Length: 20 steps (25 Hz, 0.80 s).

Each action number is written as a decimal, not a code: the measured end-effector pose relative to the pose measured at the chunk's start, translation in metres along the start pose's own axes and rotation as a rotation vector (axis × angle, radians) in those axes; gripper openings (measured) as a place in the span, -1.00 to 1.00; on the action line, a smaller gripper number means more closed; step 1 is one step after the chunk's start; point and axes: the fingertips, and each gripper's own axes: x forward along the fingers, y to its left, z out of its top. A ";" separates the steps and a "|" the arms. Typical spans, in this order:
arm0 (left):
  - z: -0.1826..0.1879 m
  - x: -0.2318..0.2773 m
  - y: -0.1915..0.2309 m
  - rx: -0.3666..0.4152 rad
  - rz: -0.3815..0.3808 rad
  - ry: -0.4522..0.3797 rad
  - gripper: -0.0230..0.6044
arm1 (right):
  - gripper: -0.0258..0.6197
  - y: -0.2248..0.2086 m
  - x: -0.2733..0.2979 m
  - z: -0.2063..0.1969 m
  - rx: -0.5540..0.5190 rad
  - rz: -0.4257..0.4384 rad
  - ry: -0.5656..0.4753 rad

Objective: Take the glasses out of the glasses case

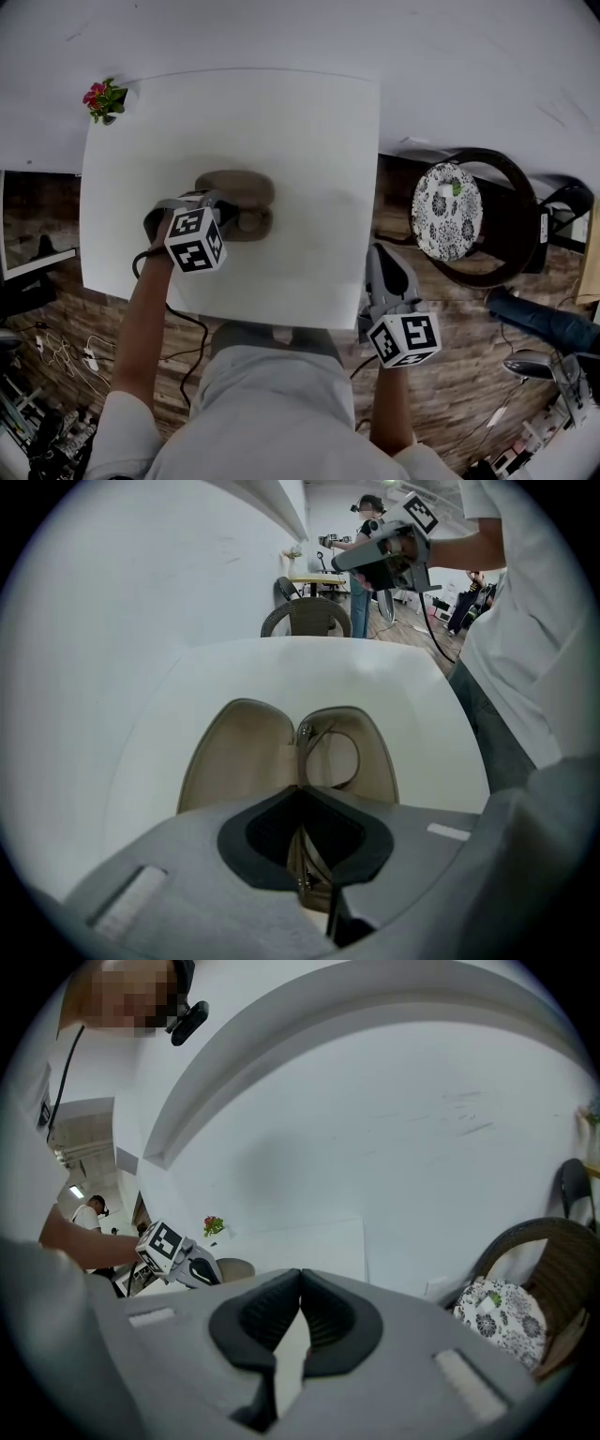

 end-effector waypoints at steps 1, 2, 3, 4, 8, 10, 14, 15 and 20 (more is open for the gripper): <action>0.000 -0.002 0.000 -0.001 0.006 -0.004 -0.85 | -0.91 0.001 0.000 0.000 0.001 0.002 -0.002; 0.001 -0.004 0.000 -0.002 0.014 -0.009 -0.85 | -0.91 0.003 0.000 0.001 0.001 0.006 -0.004; 0.001 -0.006 0.000 -0.005 0.023 -0.014 -0.85 | -0.91 0.004 0.000 0.001 0.001 0.009 -0.006; 0.001 -0.009 0.000 -0.009 0.033 -0.019 -0.85 | -0.91 0.006 0.000 0.001 0.000 0.013 -0.007; 0.001 -0.023 0.001 -0.033 0.087 -0.046 -0.85 | -0.91 0.016 0.000 0.003 -0.010 0.037 -0.018; 0.003 -0.032 0.002 -0.058 0.124 -0.071 -0.85 | -0.91 0.021 -0.001 0.005 -0.015 0.048 -0.023; 0.006 -0.050 0.007 -0.098 0.211 -0.109 -0.85 | -0.91 0.027 -0.005 0.007 -0.025 0.066 -0.031; 0.007 -0.055 0.008 -0.108 0.235 -0.119 -0.85 | -0.91 0.029 -0.006 0.008 -0.028 0.070 -0.033; 0.010 -0.093 0.015 -0.243 0.378 -0.227 -0.85 | -0.91 0.041 -0.013 0.016 -0.047 0.098 -0.054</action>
